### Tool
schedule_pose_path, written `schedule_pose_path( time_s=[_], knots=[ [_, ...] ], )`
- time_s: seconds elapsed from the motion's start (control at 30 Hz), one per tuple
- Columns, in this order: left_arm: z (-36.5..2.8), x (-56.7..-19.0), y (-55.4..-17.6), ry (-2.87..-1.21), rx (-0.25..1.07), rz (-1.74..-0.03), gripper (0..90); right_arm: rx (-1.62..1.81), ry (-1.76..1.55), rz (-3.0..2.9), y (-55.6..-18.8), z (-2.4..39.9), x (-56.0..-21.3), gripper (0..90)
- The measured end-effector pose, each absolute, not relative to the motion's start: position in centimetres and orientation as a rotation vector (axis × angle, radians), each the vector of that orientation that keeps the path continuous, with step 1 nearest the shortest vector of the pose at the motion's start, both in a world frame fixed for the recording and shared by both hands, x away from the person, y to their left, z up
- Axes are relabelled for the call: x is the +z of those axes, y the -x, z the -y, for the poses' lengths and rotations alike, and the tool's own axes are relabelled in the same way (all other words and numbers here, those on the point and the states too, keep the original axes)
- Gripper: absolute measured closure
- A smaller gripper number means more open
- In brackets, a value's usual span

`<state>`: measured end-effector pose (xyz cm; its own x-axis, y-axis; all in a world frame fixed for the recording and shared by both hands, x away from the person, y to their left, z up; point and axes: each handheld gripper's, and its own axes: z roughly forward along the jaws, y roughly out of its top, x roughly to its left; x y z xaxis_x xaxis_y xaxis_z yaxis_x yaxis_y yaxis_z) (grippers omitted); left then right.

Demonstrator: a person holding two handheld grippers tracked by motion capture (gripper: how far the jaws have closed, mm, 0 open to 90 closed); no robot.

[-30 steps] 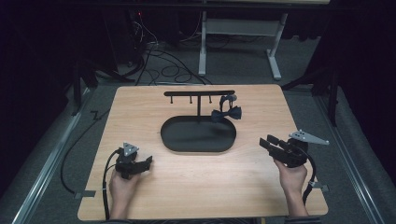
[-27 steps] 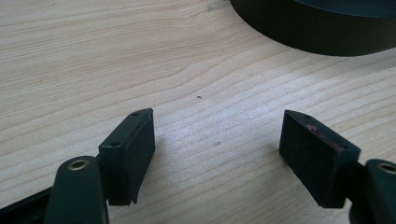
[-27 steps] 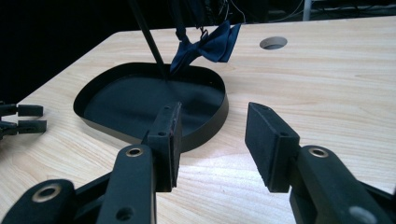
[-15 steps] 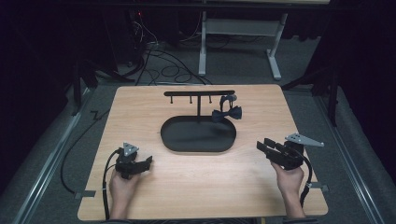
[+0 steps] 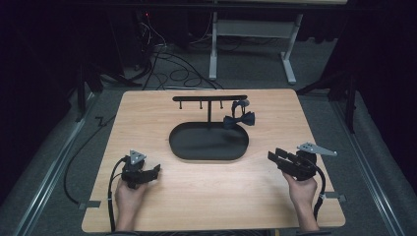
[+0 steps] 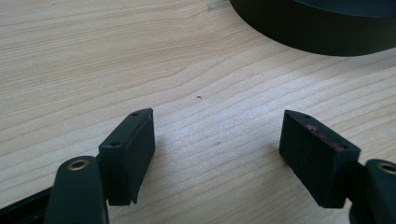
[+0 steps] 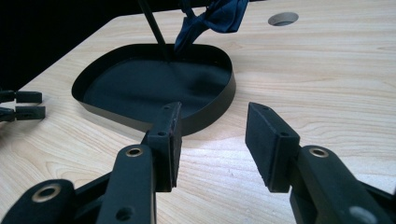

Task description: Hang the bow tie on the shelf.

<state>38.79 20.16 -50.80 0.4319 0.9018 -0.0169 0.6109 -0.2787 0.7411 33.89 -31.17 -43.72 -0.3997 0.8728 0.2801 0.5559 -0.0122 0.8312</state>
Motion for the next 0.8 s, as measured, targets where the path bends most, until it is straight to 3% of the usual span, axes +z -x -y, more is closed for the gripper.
schedule_pose_path(
  time_s=[0.8],
  knots=[
    [-20.2, -50.8, -38.8, -2.002, 0.543, -1.271, 27.3, 1.361, -1.507, -1.996, -34.3, 30.0, -45.3, 57.4]
  ],
)
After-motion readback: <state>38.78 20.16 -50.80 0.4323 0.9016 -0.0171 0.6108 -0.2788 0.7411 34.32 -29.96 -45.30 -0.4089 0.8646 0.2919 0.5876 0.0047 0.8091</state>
